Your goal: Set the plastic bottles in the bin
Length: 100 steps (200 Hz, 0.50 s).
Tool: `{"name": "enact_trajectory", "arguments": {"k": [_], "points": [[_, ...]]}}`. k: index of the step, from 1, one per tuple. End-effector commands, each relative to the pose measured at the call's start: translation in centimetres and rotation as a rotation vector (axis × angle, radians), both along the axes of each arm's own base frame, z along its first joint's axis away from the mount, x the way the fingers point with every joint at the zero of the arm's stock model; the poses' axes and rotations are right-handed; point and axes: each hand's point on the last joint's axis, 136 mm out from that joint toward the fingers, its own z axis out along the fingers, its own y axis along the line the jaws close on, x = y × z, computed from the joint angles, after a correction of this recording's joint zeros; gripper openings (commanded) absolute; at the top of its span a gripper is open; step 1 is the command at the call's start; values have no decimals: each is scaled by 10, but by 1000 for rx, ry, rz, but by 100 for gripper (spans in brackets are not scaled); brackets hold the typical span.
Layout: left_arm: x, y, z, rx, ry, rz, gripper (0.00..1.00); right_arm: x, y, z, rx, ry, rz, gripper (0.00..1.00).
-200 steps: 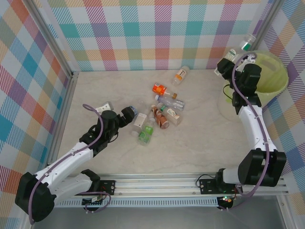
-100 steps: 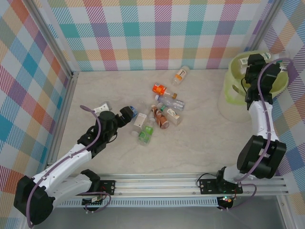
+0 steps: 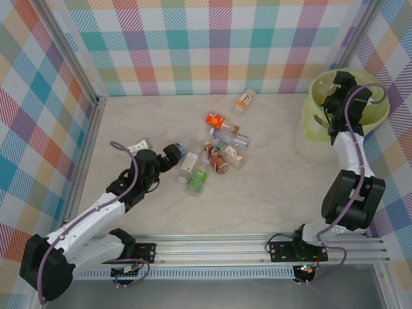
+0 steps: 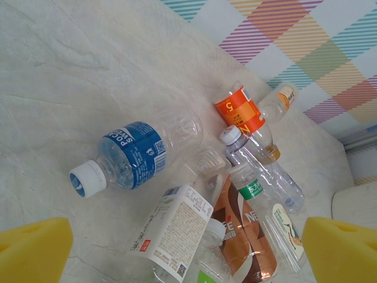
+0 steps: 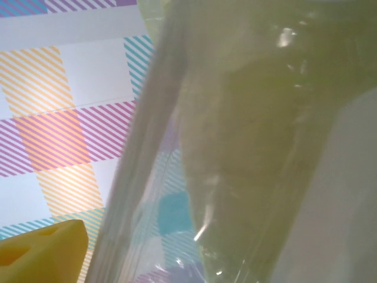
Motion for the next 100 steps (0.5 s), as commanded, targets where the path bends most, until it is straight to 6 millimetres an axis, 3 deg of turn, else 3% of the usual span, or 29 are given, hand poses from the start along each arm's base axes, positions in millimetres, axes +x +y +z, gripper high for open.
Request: {"name": "enact_trajectory", "arguments": {"k": [1, 7, 48, 100], "points": [[2, 1, -1, -14, 7, 6, 100, -9, 3, 47, 2, -113, 4, 96], [2, 1, -1, -14, 5, 6, 100, -9, 4, 46, 8, -113, 8, 100], [3, 1, -2, -11, 6, 5, 100, -10, 15, 58, 30, -147, 68, 100], [4, 0, -3, -4, 10, 3, 100, -25, 20, 80, -60, -175, 74, 99]]}}
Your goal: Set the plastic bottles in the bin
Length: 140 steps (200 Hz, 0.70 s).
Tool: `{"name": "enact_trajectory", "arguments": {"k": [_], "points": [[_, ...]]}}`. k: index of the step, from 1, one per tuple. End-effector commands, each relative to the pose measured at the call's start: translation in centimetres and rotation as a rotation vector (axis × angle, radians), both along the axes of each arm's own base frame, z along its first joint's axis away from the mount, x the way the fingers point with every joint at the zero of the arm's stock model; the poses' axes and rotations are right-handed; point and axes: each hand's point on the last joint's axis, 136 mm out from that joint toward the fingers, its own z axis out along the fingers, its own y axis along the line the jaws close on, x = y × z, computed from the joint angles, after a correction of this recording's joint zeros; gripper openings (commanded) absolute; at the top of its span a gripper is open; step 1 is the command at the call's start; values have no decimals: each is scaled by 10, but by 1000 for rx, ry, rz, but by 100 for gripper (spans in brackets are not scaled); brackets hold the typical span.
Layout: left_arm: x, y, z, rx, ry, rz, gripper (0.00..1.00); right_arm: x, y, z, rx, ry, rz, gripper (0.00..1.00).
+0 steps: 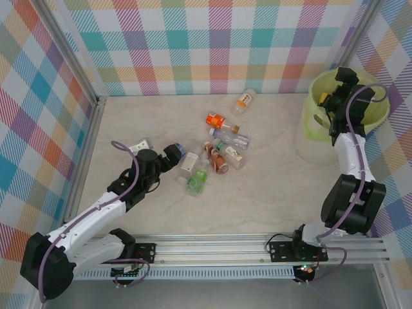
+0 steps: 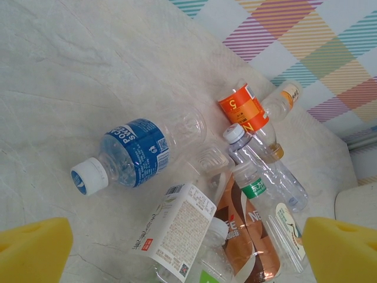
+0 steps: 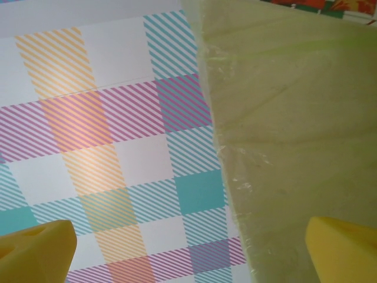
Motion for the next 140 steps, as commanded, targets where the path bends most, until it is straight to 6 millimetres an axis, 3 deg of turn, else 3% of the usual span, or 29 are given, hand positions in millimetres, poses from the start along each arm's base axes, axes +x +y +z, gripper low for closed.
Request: {"name": "enact_trajectory", "arguments": {"k": [1, 29, 63, 99, 121, 140], "points": [[3, 1, 1, -9, -3, 2, 100, -17, 9, 57, -82, -126, 24, 100], [5, 0, 0, -4, 4, -1, 100, -22, 27, 69, -216, -133, 97, 100], [7, -2, -5, 8, 28, -1, 100, -24, 64, 77, -481, -104, 189, 99], [8, -1, -11, 30, 66, 9, 100, -23, 124, 84, -813, -107, 312, 100], [8, 2, -14, 47, 83, 22, 100, -17, 163, 71, -957, -107, 417, 100], [7, 4, -17, 51, 95, 32, 100, -3, 190, 40, -1026, -50, 494, 100]]}}
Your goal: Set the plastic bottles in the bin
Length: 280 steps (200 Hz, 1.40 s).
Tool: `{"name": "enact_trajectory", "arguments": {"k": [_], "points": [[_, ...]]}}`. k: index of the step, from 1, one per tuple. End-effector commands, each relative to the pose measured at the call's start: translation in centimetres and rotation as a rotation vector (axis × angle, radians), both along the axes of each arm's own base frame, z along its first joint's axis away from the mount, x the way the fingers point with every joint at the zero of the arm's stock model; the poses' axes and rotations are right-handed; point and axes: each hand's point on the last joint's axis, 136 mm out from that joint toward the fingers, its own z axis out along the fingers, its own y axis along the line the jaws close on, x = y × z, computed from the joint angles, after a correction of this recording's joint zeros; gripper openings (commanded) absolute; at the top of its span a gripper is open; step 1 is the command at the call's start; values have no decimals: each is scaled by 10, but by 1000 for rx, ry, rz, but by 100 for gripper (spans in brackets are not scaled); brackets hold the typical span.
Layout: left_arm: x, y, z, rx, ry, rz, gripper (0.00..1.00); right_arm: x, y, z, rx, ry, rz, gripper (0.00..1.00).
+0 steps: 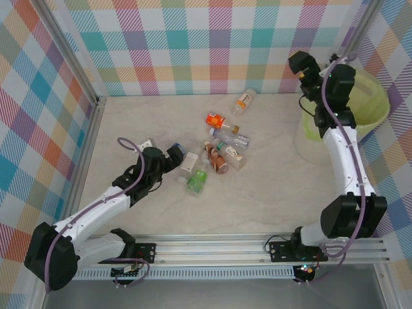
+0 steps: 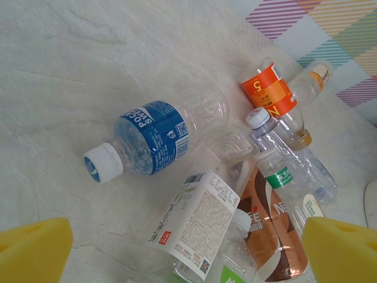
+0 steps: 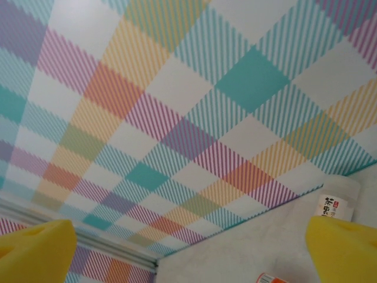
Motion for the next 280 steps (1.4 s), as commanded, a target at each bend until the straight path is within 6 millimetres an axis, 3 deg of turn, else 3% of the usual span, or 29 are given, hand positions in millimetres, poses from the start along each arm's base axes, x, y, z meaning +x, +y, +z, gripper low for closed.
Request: {"name": "enact_trajectory", "arguments": {"k": [1, 28, 69, 98, 132, 167, 208, 258, 280], "points": [[3, 7, 5, 5, 5, 34, 100, 17, 25, -40, -232, 61, 50, 100], [1, 10, 1, 4, 18, 50, 100, 50, 51, -102, -312, 225, 73, 100], [-5, 18, -1, 17, 34, 68, 100, 98, 60, -189, -339, 444, 67, 100], [-8, 27, -4, 39, 31, 93, 100, 132, 76, -232, -377, 500, 106, 100], [-8, 36, -5, 54, 25, 131, 100, 166, 84, -283, -551, 586, 76, 100], [-7, 41, -5, 63, 24, 151, 100, 181, 84, -312, -619, 600, 30, 100], [-6, 47, -10, 82, 36, 166, 100, 176, 100, -337, -728, 609, 75, 100], [-3, 46, -16, 79, 50, 163, 100, 163, 84, -367, -854, 704, 36, 100], [-2, 45, -19, 76, 56, 159, 100, 162, 81, -372, -867, 713, 37, 100]]}}
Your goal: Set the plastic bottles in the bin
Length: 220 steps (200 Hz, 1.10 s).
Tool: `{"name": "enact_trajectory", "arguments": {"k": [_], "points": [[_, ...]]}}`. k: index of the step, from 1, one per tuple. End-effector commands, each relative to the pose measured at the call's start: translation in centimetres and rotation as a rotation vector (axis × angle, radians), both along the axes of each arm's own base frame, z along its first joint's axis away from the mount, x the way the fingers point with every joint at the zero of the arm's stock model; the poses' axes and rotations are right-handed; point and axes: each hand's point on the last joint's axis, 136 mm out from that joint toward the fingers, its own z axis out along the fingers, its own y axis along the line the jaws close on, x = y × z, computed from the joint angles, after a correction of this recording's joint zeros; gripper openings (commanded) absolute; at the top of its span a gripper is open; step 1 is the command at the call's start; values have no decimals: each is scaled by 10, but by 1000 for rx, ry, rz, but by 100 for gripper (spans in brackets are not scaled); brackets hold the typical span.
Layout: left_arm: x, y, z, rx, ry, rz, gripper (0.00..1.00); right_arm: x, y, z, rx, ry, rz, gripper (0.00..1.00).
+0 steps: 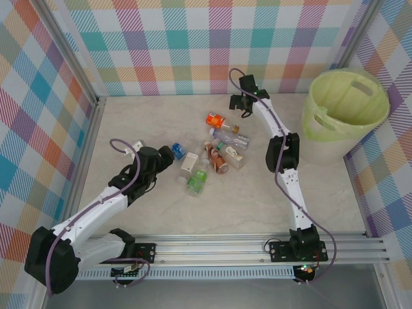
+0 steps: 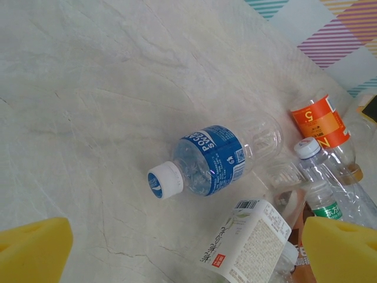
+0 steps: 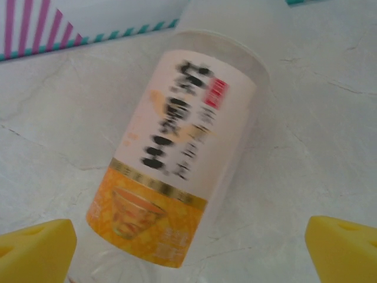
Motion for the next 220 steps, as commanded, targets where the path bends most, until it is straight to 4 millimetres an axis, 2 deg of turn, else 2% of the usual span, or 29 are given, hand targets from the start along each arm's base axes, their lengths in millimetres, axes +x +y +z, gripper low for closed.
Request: {"name": "enact_trajectory", "arguments": {"k": [1, 23, 41, 57, 86, 112, 136, 169, 185, 201, 220], "points": [[-1, 5, -10, 14, 19, 11, 100, -5, -9, -13, -70, 36, 2, 100], [-1, 5, -12, 11, 25, 11, 100, -2, -4, -12, -41, 25, 17, 99], [-3, 6, -12, 10, 24, 13, 100, 4, 8, -12, 13, 9, 75, 97], [-4, 8, -11, 14, 22, 19, 100, 7, 19, -16, 43, 0, 128, 90], [-7, 14, -12, 17, 16, 38, 100, 6, 21, -24, 65, 17, 153, 78], [-8, 15, -10, 11, 4, 42, 100, 7, 22, -15, 56, 1, 184, 67], [-6, 11, -7, 4, 0, 21, 100, 6, 29, 18, 76, -46, 229, 62], [-5, 4, -5, 3, 17, -20, 100, -12, 38, 88, 119, -174, 313, 57], [-5, -1, -6, 3, 32, -47, 100, -30, 35, 123, 133, -268, 329, 57], [-3, -7, -7, 8, 48, -82, 100, -56, 30, 152, 136, -338, 346, 56], [0, -10, -8, 14, 69, -102, 100, -91, 21, 177, 121, -373, 377, 57]]}}
